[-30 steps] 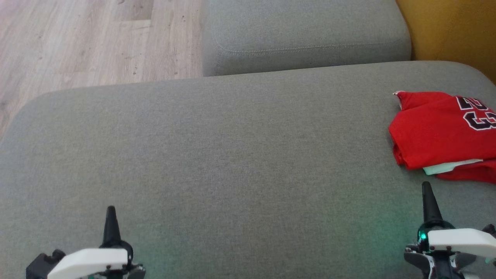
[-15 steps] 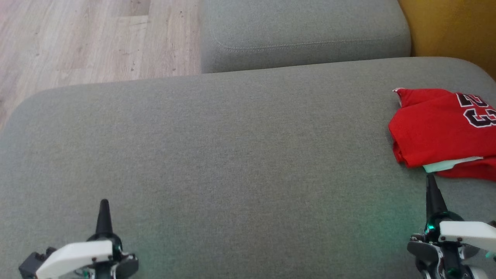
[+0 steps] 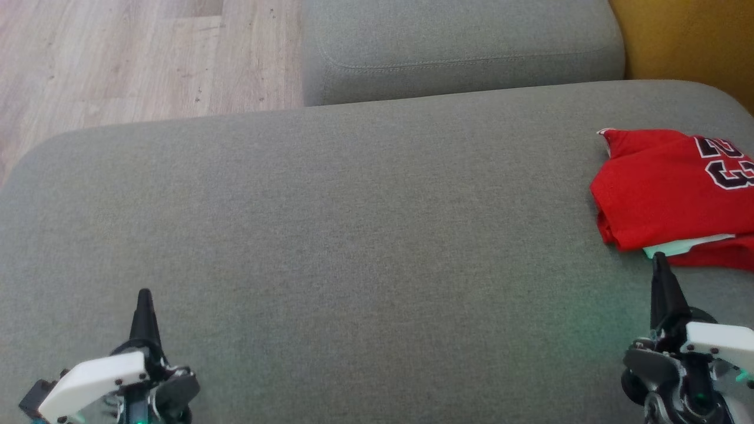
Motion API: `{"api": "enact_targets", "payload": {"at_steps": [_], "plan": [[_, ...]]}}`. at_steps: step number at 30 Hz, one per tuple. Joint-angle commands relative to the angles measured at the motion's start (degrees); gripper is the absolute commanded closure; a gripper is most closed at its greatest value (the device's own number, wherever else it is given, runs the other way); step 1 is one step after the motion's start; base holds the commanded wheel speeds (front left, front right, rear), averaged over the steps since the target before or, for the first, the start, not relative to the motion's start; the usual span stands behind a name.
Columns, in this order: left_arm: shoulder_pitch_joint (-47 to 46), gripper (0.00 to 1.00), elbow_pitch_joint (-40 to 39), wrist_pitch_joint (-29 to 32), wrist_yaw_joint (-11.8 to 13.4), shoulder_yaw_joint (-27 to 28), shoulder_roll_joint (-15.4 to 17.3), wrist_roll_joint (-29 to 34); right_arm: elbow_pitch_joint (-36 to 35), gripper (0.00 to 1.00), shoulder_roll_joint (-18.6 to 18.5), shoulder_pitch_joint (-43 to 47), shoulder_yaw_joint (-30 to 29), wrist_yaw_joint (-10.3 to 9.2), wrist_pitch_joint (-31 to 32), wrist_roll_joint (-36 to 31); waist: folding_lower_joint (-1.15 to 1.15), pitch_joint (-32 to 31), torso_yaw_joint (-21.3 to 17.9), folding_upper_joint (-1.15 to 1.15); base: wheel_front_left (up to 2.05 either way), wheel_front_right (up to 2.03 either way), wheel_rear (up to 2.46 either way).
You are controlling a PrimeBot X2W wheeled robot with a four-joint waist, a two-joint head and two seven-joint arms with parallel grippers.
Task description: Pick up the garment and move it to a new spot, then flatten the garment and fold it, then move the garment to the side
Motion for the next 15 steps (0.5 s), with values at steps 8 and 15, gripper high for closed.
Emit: {"api": "enact_targets", "payload": {"at_steps": [8,15], "plan": [[-3.47,1.0,-1.27,0.64,-0.85,2.5,0.43,-1.69,-1.69,1.0,-0.97,-3.93,0.66,-0.04,0.78,1.83,0.0,0.06,-0.03,0.0,0.0,0.0,0.0],[-3.48,1.0,-1.26,0.81,-0.85,2.71,0.28,-1.52,-1.67,1.0,-0.83,-3.94,0.47,-0.04,0.94,1.67,0.0,0.06,-0.03,0.0,0.0,0.0,0.0]]}}
